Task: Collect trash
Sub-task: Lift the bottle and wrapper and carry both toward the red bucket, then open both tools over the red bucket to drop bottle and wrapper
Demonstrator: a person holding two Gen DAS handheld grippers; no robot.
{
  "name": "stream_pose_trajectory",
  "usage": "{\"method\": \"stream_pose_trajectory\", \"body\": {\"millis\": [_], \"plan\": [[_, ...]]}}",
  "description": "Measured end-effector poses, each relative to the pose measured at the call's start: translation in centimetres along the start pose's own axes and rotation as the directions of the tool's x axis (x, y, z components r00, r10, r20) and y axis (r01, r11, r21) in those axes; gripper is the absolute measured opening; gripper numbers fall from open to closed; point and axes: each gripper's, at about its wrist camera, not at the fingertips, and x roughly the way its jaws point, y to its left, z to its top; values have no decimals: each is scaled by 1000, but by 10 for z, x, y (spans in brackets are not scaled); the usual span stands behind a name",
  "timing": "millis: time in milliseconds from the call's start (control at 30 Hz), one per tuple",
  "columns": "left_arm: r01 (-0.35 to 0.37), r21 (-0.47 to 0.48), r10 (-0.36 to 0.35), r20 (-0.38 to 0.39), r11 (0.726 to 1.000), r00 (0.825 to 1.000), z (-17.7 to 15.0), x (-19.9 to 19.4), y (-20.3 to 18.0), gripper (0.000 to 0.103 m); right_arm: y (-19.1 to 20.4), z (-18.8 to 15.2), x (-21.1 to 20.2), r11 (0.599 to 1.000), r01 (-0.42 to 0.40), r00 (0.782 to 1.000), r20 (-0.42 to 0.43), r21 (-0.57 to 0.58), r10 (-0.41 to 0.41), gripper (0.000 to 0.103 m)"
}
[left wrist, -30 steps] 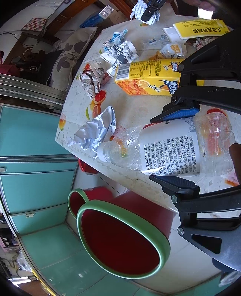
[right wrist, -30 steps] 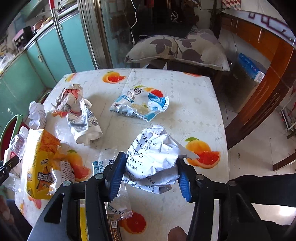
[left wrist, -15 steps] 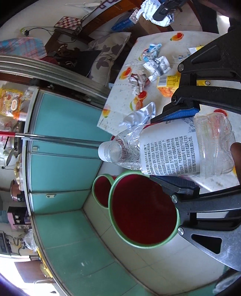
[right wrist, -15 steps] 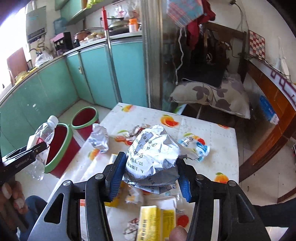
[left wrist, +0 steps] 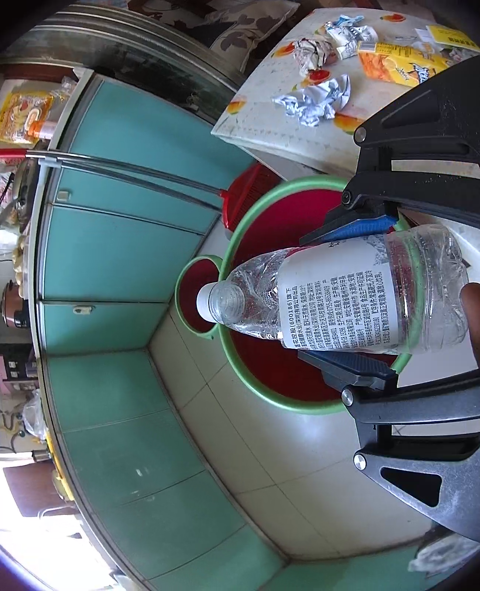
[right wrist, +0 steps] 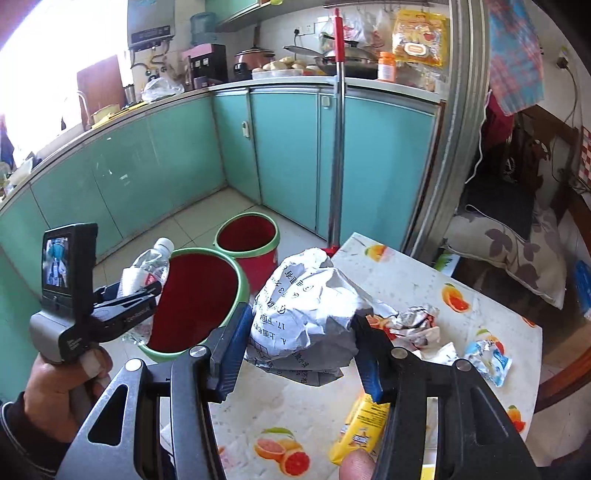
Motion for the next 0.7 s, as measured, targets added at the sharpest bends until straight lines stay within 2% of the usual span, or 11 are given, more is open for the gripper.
{"method": "stream_pose_trajectory", "body": {"millis": [133, 200, 233, 267, 300, 433, 700], "plan": [[0, -17, 0, -22, 1000, 1000, -2, 14, 13, 51, 29, 12, 24, 999, -23, 1000, -8, -33, 23, 51], [7, -23, -7, -25, 1000, 1000, -3, 18, 19, 57, 43, 16, 35, 998, -41, 999, -15, -46, 41, 51], [14, -27, -15, -29, 1000, 999, -4, 19, 21, 78, 49, 18, 41, 997, -47, 999, -19, -54, 46, 51], [23, -36, -24, -23, 999, 999, -5, 19, 24, 94, 55, 19, 48, 997, -54, 998, -22, -63, 52, 51], [27, -47, -28, -11, 999, 1000, -5, 18, 28, 97, 61, 20, 53, 996, -63, 998, -25, -68, 62, 51], [26, -66, -26, -2, 997, 1000, -5, 18, 43, 98, 87, 28, 83, 989, -119, 992, -41, -84, 116, 51], [-4, -165, 7, 13, 986, 1000, -11, 12, 81, 99, 135, 31, 161, 972, -207, 974, -112, -111, 195, 51]]}}
